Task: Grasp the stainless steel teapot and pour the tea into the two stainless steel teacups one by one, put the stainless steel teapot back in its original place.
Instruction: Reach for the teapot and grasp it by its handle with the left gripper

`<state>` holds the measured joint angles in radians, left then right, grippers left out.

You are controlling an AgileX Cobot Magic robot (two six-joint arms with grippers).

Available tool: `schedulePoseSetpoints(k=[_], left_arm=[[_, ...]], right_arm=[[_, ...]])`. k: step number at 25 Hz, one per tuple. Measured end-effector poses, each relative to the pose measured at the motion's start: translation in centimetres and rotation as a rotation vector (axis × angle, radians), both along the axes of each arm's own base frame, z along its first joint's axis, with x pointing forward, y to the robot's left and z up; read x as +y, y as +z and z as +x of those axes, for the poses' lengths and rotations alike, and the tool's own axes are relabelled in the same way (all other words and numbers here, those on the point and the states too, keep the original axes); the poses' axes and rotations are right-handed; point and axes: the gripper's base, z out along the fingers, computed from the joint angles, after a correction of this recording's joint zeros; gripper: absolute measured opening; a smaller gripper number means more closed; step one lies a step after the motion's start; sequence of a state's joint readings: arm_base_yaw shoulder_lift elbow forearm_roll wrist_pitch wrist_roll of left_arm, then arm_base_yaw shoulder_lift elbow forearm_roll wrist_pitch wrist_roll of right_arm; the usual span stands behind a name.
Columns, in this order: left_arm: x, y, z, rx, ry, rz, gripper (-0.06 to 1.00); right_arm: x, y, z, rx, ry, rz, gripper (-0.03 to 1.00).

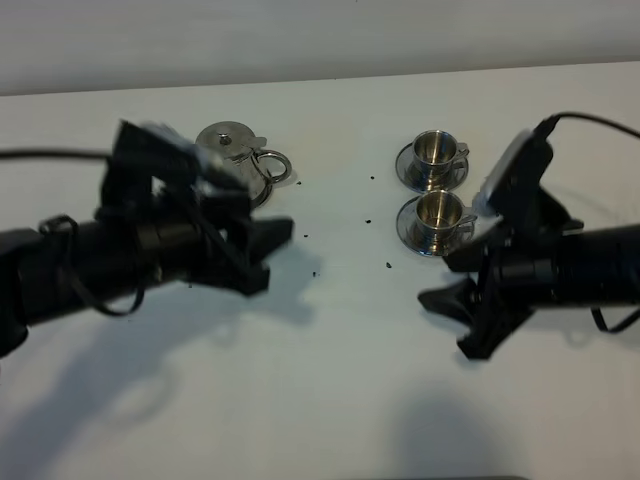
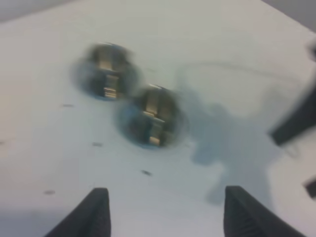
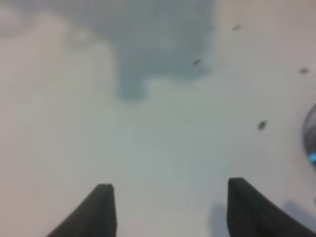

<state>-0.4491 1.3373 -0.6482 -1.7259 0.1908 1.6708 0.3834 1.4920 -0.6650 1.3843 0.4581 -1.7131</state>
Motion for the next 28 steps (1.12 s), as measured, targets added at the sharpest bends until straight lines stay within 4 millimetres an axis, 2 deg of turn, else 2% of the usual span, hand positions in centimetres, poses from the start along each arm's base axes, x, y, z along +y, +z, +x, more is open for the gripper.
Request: schedulePoseSetpoints(k=[8, 12, 15, 18, 24, 28], left_arm=[[-0.1, 1.9, 0.9, 0.062, 0.069, -0.050, 0.53], [0.4, 3.3, 1.3, 0.174, -0.004, -0.057, 0.53], [1.5, 4.1, 1.4, 0.282, -0.025, 0.026, 0.53], [2.8, 4.5, 1.6, 0.351, 0.030, 0.147, 0.53], [4.8, 4.0, 1.4, 0.458, 0.190, 0.324, 0.53], [5.7, 3.8, 1.7, 0.446, 0.286, 0.391, 0.53]], right_arm=[[0.1, 1.7, 1.7, 0.014, -0.136, 0.041, 0.48], [0.0, 2.1, 2.1, 0.030, -0.171, 0.033, 0.48], [0.0, 2.4, 2.3, 0.041, -0.183, 0.025, 0.48], [0.1, 2.8, 2.5, 0.049, -0.194, 0.025, 0.48], [0.5, 4.2, 2.9, 0.109, -0.197, 0.052, 0.48], [0.6, 5.1, 3.0, 0.163, -0.194, 0.017, 0.48]])
